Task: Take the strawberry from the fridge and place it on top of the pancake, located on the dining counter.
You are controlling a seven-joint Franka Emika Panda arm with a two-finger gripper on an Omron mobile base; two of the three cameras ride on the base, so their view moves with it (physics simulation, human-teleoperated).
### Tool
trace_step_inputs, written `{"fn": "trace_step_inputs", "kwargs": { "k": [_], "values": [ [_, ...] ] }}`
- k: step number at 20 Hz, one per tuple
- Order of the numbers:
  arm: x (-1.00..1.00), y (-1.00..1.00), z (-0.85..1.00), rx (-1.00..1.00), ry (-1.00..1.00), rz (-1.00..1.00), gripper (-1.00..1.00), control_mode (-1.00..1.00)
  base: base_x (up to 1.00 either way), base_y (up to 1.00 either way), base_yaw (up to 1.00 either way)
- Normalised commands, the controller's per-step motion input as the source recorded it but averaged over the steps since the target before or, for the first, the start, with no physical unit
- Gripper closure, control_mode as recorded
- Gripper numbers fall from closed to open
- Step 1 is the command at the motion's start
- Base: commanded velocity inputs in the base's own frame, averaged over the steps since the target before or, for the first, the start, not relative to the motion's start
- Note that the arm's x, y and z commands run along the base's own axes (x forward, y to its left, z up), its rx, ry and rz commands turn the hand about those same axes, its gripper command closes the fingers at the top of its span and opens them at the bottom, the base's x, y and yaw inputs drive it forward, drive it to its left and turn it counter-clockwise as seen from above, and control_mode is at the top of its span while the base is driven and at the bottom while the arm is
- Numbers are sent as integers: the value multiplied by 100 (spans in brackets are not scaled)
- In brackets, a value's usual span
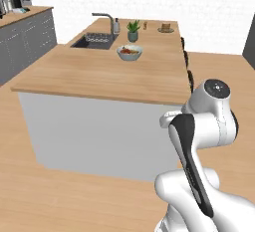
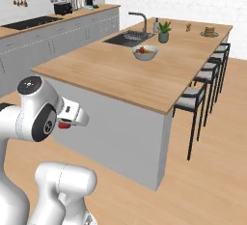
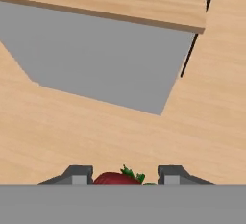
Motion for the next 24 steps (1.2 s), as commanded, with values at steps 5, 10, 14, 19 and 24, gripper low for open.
{"fn": "trace_step_inputs", "kwargs": {
  "k": [5, 10, 14, 19, 24],
  "values": [
    [0, 0, 0, 0, 0, 0, 100, 100, 41, -100, 14],
    [0, 0, 0, 0, 0, 0, 100, 100, 39, -100, 14],
    [0, 0, 0, 0, 0, 0, 100, 100, 44, -100, 16],
    [0, 0, 0, 0, 0, 0, 100, 100, 51, -100, 17],
    [0, 0, 0, 0, 0, 0, 100, 100, 60, -100, 20]
  ]
}}
